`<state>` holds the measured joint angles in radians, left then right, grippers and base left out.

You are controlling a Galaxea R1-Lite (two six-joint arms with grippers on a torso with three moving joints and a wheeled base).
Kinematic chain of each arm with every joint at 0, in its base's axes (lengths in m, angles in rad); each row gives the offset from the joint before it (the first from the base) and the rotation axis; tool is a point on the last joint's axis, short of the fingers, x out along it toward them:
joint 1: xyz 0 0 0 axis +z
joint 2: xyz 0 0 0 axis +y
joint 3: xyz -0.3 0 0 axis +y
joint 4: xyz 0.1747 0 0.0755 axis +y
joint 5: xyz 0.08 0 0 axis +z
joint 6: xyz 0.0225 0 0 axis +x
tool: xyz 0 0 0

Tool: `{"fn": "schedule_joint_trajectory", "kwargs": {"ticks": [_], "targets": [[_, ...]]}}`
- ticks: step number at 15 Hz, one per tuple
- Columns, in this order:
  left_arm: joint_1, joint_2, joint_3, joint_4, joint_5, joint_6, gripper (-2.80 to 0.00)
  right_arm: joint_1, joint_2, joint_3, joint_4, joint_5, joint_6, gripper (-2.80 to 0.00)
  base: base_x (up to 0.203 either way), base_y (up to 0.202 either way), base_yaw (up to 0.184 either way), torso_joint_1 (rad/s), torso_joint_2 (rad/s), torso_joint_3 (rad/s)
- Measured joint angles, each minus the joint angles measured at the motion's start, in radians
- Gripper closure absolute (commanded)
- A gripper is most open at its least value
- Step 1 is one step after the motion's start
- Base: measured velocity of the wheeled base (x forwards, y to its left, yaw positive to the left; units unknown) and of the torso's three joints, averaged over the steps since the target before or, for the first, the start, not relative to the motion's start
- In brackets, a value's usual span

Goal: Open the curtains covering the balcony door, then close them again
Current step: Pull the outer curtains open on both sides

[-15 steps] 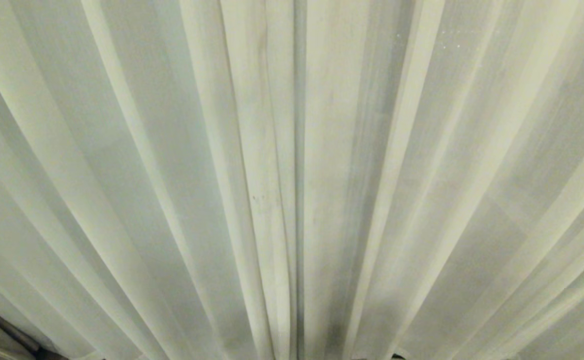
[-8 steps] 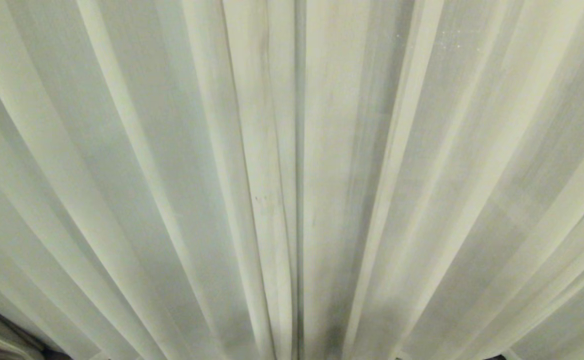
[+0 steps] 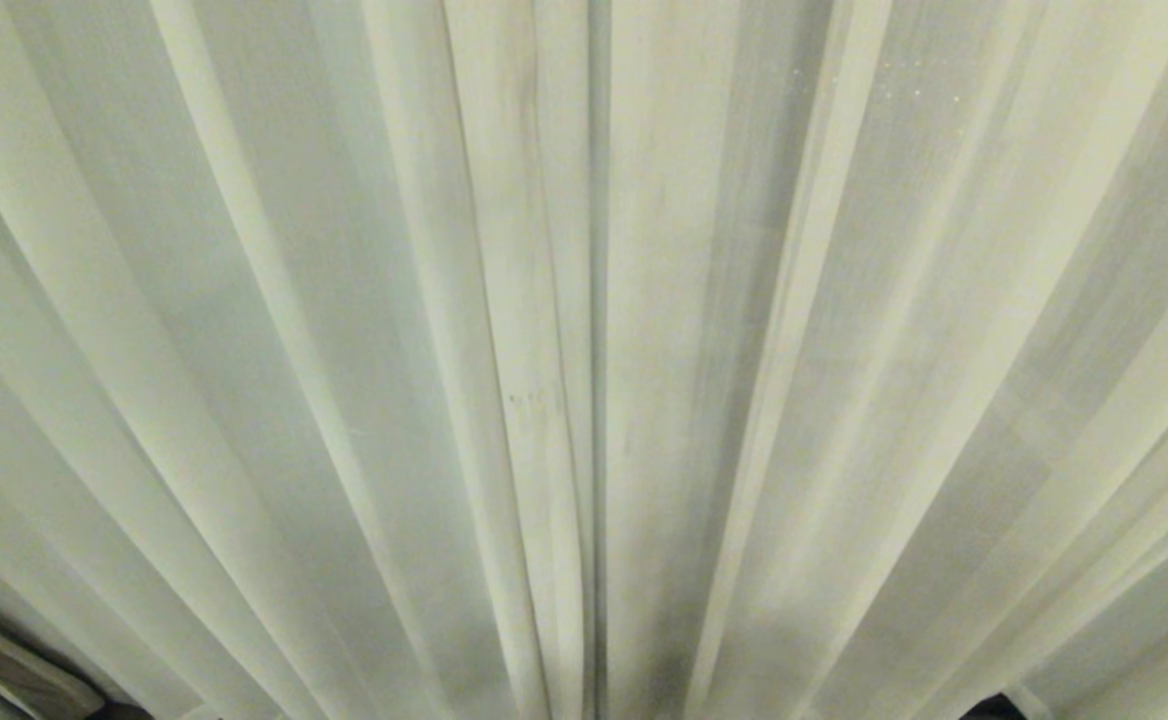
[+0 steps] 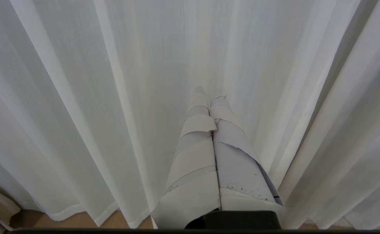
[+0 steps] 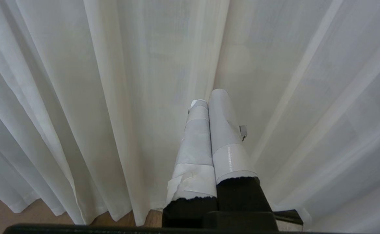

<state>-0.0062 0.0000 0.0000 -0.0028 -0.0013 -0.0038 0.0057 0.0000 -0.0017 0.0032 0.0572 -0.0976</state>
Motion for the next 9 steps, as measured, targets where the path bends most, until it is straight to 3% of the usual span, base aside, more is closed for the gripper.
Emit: {"fn": "schedule_joint_trajectory", "kwargs": {"ticks": [5,9], "targets": [[0.000,0.000,0.000,0.000,-0.002,0.008,0.00,0.000,0.000,0.000,0.000,0.000,0.001,0.00,0.000,0.000,0.000,0.000,0.00,0.000],[0.000,0.000,-0.045,0.006,-0.030,-0.024,0.00,0.000,0.000,0.000,0.000,0.000,0.000,0.00,0.000,0.000,0.000,0.000,0.00,0.000]]}}
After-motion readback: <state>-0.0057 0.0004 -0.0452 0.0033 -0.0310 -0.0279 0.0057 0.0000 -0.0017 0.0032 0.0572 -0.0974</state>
